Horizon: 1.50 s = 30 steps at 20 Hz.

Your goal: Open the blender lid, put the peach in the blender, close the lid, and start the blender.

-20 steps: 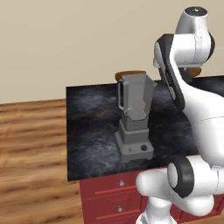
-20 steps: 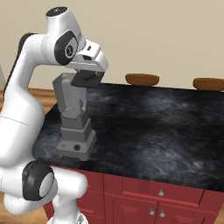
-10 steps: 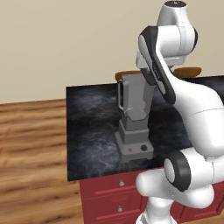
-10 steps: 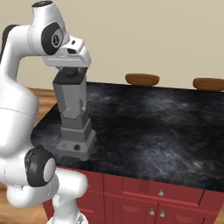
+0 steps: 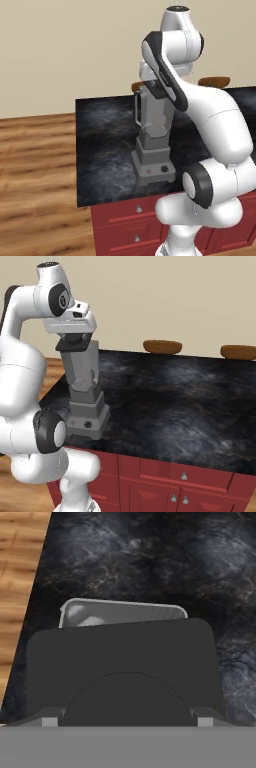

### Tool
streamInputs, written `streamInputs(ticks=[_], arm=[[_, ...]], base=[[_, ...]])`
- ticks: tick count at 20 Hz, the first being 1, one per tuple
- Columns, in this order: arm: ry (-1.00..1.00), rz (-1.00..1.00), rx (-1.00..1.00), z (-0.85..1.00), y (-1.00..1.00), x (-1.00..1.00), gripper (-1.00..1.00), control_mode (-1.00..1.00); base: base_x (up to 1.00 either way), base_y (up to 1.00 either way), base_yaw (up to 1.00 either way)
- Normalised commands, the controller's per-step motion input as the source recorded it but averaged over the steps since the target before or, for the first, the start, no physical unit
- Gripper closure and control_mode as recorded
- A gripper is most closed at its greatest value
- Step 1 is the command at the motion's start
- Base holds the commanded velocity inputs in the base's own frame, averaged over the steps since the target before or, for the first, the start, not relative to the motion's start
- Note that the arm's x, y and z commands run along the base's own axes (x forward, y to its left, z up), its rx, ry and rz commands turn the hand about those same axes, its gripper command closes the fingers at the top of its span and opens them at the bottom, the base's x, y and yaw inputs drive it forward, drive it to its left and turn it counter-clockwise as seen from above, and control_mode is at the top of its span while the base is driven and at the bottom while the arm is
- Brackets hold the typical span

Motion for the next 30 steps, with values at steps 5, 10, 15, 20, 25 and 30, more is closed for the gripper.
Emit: streamInputs(ticks=[5, 10, 15, 20, 25, 30], arm=[[0.04, 0.00, 0.00, -0.13, 0.02, 0.50, 1.00, -1.00], [0.01, 0.00, 0.00, -0.14, 0.00, 0.35, 1.00, -1.00], [-0.01, -0.01, 0.00, -0.15, 0.00, 0.05, 1.00, -1.00], [-0.02, -0.06, 0.00, -0.20, 0.00, -0.03, 1.00, -1.00], [0.00, -0.10, 0.00, -0.14, 0.00, -0.13, 1.00, -1.00], [0.03, -0.14, 0.00, 0.00, 0.00, -0.24, 1.00, -1.00]], base=[[0.00, 0.00, 0.00], [0.00, 0.00, 0.00], [0.00, 0.00, 0.00], [0.00, 0.00, 0.00], [0.00, 0.00, 0.00], [0.00, 0.00, 0.00]])
